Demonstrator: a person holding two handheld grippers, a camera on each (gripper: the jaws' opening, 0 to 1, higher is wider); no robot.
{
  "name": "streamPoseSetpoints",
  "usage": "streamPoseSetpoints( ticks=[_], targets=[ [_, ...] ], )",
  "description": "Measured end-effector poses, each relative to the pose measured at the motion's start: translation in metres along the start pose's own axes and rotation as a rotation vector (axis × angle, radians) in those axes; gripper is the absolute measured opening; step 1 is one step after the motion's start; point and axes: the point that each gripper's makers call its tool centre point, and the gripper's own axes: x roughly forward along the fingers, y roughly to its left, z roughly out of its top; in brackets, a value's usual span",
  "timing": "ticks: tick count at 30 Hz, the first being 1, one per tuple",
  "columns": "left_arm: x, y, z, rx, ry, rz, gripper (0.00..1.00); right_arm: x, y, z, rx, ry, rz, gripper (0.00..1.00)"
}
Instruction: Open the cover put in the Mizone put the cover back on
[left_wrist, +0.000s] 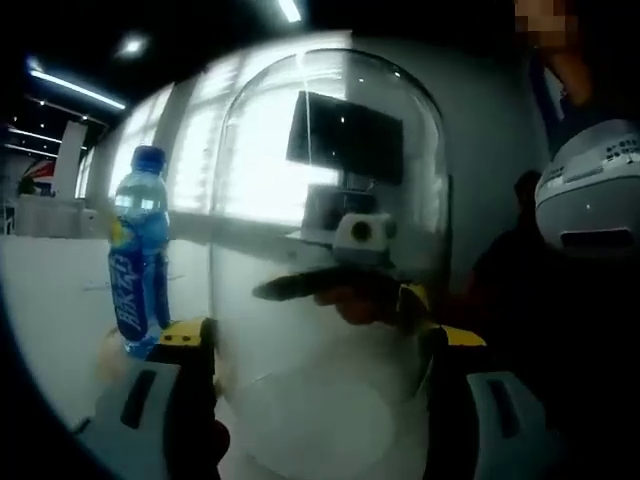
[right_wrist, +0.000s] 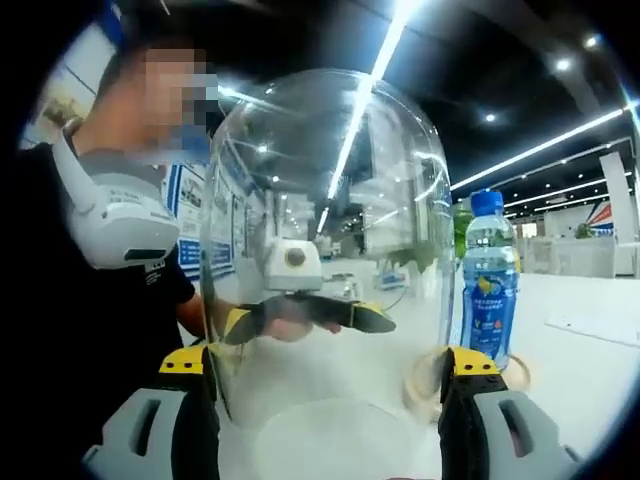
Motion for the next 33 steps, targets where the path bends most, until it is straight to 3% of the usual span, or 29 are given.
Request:
streamPoseSetpoints(
  ticks=[13,16,22,27,33],
  targets=[
    [-0.007,-0.003,0.027,-0.021,-0.021,0.031,0.76,0.004,0.002,0.036,-0.006,-0.053,0.021,0.86],
    [-0.007,-0.004,0.029,-0.037,0.006,0.04,0.76,0.005,0.003,0.045,-0.011,-0.06,0.03,0.86],
    [-0.01,-0.004,0.032,-0.077,-0.008,0.045,0.77,0.01,0.004,0.066,-0.023,-0.106,0.038,0.86],
    [-0.013,-0.006,0.032,-0.086,-0.017,0.05,0.77,0.013,0.005,0.074,-0.028,-0.126,0.043,0.86],
    [-0.019,-0.004,0.035,-0.049,-0.006,0.068,0.77,0.019,0.005,0.065,-0.029,-0.077,0.045,0.86]
  ],
)
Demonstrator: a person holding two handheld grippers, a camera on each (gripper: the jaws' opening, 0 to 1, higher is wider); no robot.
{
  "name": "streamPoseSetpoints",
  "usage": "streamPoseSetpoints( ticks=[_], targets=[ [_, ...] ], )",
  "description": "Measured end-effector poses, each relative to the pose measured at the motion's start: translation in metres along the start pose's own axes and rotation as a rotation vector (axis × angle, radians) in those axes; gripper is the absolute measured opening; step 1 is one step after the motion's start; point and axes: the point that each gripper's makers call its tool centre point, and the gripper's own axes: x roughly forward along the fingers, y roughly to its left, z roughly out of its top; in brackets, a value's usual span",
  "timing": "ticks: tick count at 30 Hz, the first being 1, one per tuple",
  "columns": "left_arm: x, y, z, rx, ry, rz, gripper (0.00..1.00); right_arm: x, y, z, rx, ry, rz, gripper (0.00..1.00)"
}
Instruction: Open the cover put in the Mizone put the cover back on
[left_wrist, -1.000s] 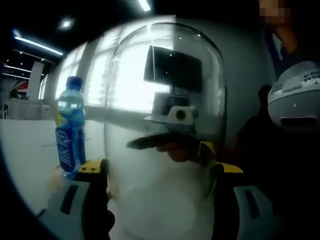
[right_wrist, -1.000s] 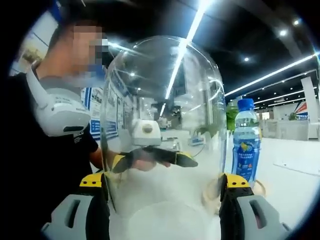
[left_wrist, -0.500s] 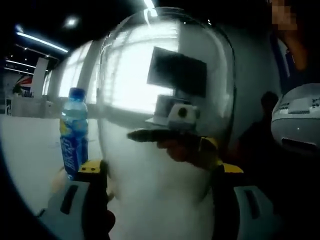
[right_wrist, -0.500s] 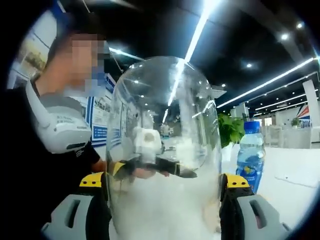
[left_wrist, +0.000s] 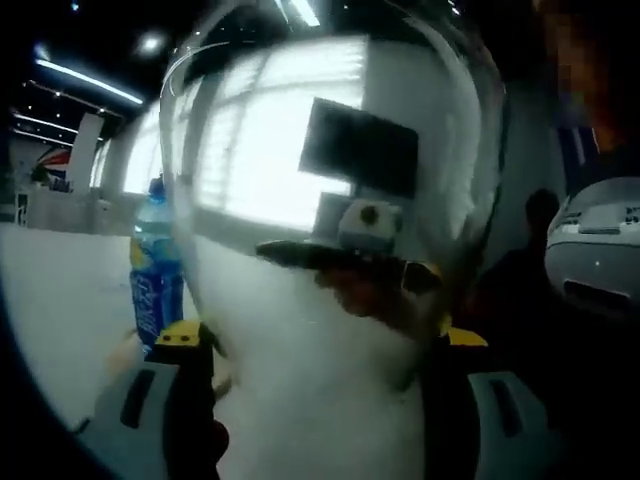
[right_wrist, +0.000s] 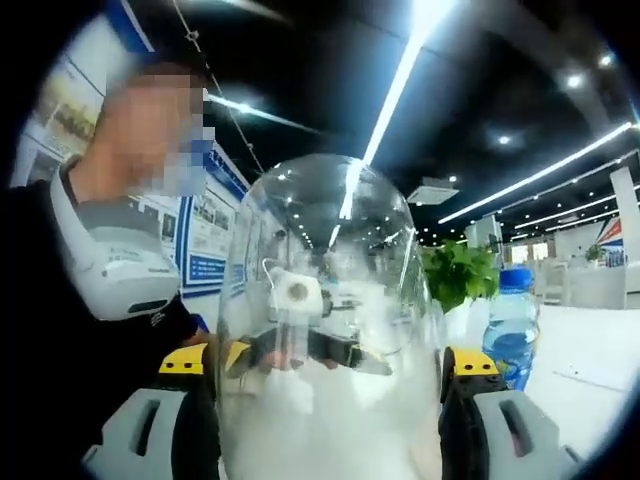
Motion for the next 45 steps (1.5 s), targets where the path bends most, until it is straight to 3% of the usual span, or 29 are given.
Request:
streamPoseSetpoints(
  ticks=[17,29,36,41,45],
  targets=[
    [0.003,-0.007,0.026,0.066,-0.035,0.008,0.79,-0.002,0.001,0.011,-0.031,-0.022,-0.012,0.85],
    [0.005,-0.011,0.05,0.133,-0.052,-0.006,0.78,0.001,0.004,0.032,-0.087,-0.029,-0.022,0.85],
    [0.007,-0.01,0.056,0.164,-0.028,-0.006,0.78,0.007,0.006,0.036,-0.115,0.008,-0.021,0.85],
    [0.007,-0.008,0.071,0.154,-0.059,-0.008,0.78,0.005,-0.001,0.048,-0.101,-0.018,-0.025,0.85],
    [0.008,-0.005,0.078,0.162,-0.052,-0.008,0.78,0.007,-0.004,0.054,-0.101,-0.028,-0.027,0.85]
  ],
)
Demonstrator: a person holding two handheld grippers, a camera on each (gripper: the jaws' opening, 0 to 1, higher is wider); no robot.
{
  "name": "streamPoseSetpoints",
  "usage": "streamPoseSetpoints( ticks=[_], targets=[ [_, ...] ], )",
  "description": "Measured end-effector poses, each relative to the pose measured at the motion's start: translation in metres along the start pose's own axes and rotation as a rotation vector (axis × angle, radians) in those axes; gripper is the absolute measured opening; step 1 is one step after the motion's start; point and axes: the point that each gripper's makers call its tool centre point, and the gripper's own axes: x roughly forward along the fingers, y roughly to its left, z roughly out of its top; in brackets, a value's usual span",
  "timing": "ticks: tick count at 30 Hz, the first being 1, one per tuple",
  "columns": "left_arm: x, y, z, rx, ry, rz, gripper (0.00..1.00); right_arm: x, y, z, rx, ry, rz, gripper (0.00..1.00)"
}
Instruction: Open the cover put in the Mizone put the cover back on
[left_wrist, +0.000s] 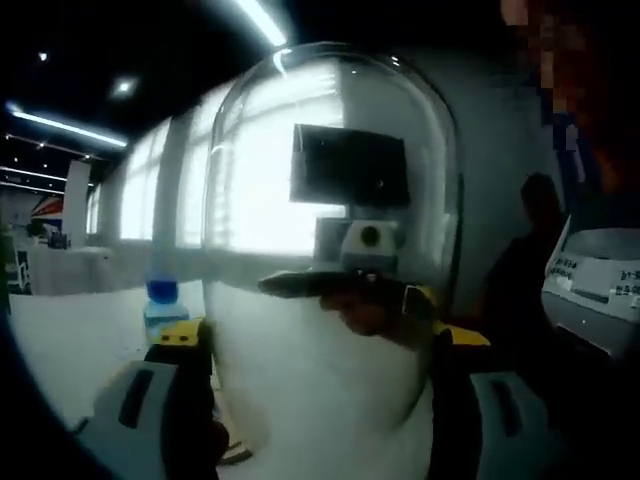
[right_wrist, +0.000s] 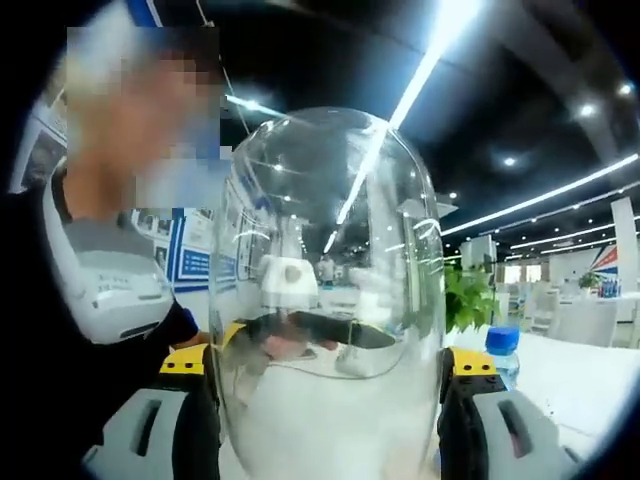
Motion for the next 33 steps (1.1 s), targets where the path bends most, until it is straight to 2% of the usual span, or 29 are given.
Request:
streamPoseSetpoints(
  ticks=[4,12,18,25,28,33],
  targets=[
    [-0.002,0.003,0.01,0.006,0.009,0.002,0.78,0.003,-0.005,0.01,0.0,-0.001,0.002,0.85],
    [-0.004,0.017,0.043,-0.032,0.007,0.015,0.79,0.013,-0.021,0.037,0.055,-0.012,-0.001,0.85],
    [-0.004,0.026,0.062,-0.041,0.042,0.006,0.8,0.022,-0.031,0.052,0.068,0.017,-0.009,0.85],
    [-0.002,0.029,0.072,-0.009,0.063,0.002,0.82,0.03,-0.039,0.061,0.063,0.057,-0.017,0.88],
    [0.0,0.03,0.074,-0.001,0.066,-0.001,0.82,0.03,-0.042,0.071,0.046,0.036,-0.025,0.88],
    [0.001,0.032,0.085,-0.013,0.036,-0.004,0.82,0.035,-0.045,0.086,0.024,0.001,-0.021,0.89]
  ],
)
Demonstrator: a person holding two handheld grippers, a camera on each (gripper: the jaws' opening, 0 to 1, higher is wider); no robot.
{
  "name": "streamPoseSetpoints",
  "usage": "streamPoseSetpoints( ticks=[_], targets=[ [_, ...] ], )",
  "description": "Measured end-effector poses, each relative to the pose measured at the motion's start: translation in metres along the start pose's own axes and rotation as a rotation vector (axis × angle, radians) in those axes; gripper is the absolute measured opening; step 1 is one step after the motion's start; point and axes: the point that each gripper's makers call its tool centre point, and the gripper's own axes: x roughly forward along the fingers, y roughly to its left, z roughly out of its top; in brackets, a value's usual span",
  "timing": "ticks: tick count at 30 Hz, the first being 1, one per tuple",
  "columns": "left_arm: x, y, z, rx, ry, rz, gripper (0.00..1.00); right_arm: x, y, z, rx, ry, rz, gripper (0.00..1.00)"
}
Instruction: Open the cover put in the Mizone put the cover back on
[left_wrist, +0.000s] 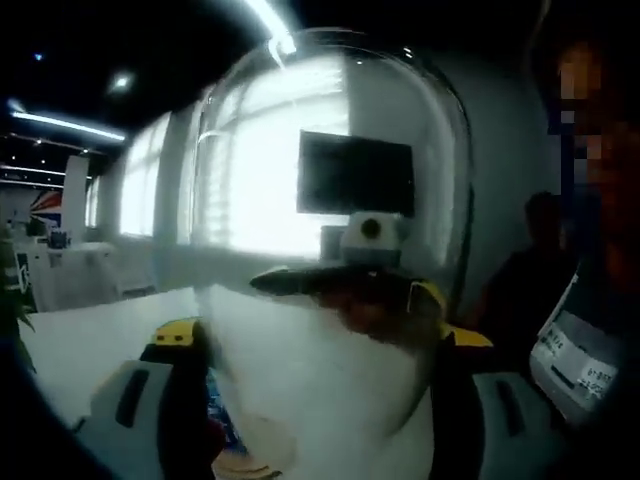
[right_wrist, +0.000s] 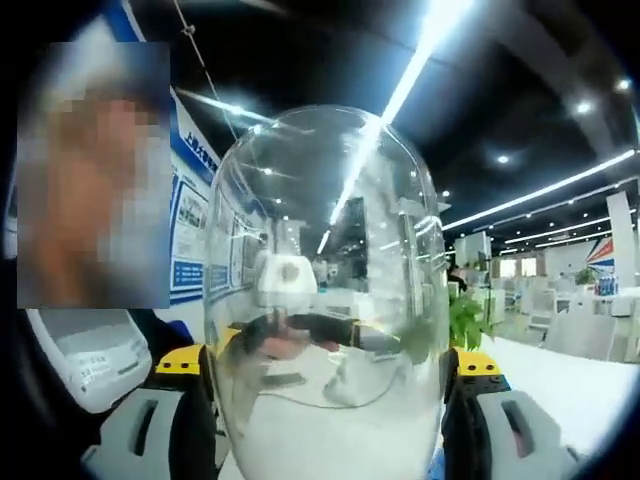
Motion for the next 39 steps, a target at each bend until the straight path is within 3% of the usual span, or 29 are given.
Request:
streamPoseSetpoints(
  ticks=[9,19,24,31,39],
  targets=[
    [-0.001,0.008,0.021,0.072,0.009,0.01,0.83,0.01,-0.009,0.003,0.011,0.004,0.027,0.89],
    [0.0,0.017,0.026,0.098,0.007,-0.007,0.83,0.011,-0.016,0.007,0.007,-0.005,0.035,0.89],
    [0.003,0.027,0.032,0.099,-0.016,-0.017,0.83,0.011,-0.027,0.013,0.009,-0.001,0.039,0.89],
    [0.009,0.045,0.034,0.094,-0.004,-0.017,0.83,0.012,-0.044,0.019,-0.001,0.007,0.038,0.89],
    [0.019,0.067,0.043,0.087,-0.052,-0.035,0.83,0.005,-0.07,0.024,0.007,0.003,0.031,0.89]
  ],
)
